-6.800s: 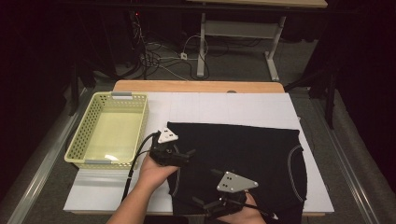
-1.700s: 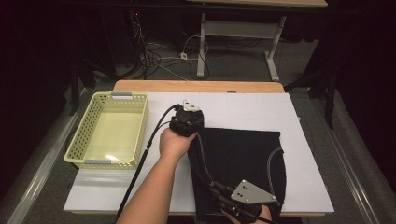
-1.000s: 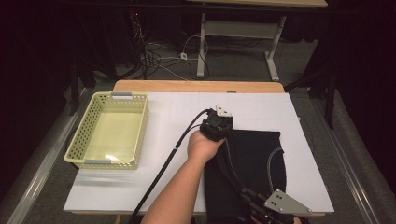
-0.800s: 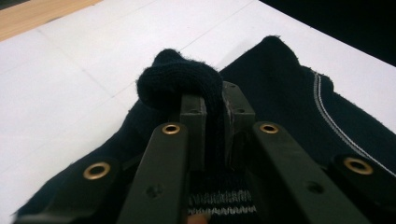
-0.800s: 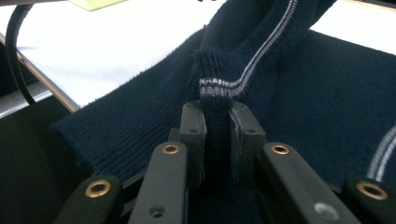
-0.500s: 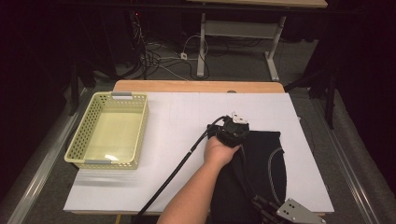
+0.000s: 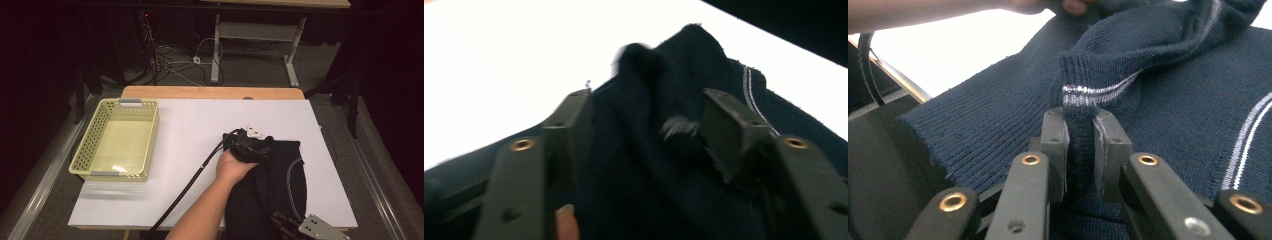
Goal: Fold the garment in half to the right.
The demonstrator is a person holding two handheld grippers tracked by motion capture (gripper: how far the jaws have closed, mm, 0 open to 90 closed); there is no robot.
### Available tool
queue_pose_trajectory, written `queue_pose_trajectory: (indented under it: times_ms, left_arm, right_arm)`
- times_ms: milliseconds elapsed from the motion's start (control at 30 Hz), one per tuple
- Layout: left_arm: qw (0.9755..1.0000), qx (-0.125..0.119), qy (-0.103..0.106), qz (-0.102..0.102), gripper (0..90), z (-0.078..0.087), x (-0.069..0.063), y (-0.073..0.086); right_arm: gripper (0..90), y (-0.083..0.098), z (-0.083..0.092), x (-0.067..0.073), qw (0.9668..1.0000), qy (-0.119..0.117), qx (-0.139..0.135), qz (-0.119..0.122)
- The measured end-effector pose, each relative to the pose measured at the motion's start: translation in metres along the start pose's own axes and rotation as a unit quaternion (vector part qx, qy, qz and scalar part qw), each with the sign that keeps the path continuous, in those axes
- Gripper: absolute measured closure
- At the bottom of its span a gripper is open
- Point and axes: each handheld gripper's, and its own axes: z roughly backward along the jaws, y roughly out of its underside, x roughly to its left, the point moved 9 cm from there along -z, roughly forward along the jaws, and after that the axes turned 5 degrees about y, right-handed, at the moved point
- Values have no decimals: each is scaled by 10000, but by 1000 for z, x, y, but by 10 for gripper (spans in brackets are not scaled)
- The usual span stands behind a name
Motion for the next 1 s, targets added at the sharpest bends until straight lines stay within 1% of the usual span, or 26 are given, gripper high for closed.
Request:
queue_pose_trajectory:
  times_ms: [100, 167, 200, 233, 300, 333, 367, 467, 533, 600, 633, 733, 767, 833, 867, 900, 1000]
  left_arm:
    - [9999, -95, -77, 18, 331, 18, 7, 5]
    - [9999, -122, -95, 41, 296, 31, 12, 11]
    - [9998, -149, -73, 65, 274, 37, 14, 14]
    - [9998, -166, -95, 47, 258, 43, 17, 18]
    - [9997, -194, -141, 8, 238, 56, 22, 27]
    - [9997, -162, -162, -25, 230, 62, 25, 32]
    - [9996, -140, -224, -48, 196, 68, 29, 38]
    - [9995, -124, -286, -6, 142, 85, 38, 57]
    - [9995, -169, -275, 37, 128, 96, 41, 69]
    - [9994, -243, -220, 116, 124, 106, 43, 79]
    - [9993, -285, -217, 148, 99, 111, 43, 82]
    - [9988, -422, -190, 177, 73, 124, 41, 94]
    - [9987, -422, -230, 154, 50, 127, 41, 98]
    - [9986, -425, -298, 95, 30, 134, 40, 105]
    - [9986, -436, -278, 134, 3, 137, 39, 109]
    - [9985, -463, -228, 181, 0, 141, 38, 112]
    - [9984, -473, -304, 79, 0, 151, 35, 124]
  right_arm:
    - [785, 0, -1, 0, 10000, 5, 12, 25]
    - [785, 0, -1, 0, 10000, 4, 18, 22]
    - [785, 0, -1, 0, 10000, 0, 25, 9]
    - [785, 0, -2, 0, 10000, -3, 25, 10]
    - [784, 1, -2, 0, 10000, -3, 39, 20]
    - [784, 1, -3, -1, 10000, -2, 48, 12]
    - [783, 1, -3, -1, 10000, -3, 49, 7]
    - [781, 1, -3, -1, 10000, -2, 49, -18]
    - [780, 1, -2, -1, 10000, 6, 47, -33]
    - [778, 1, -2, -1, 10000, 21, 53, -21]
    - [776, 1, -2, -1, 10000, 23, 53, -30]
    - [771, 0, -2, -1, 10000, 35, 54, -36]
    - [768, 0, -2, -1, 10000, 41, 52, -40]
    - [763, 0, -1, -1, 10000, 54, 45, -43]
    - [760, 0, 0, -1, 10000, 66, 44, -41]
    - [757, 0, 1, -1, 9999, 71, 36, -61]
    - [748, 0, 4, 0, 9999, 88, 20, -74]
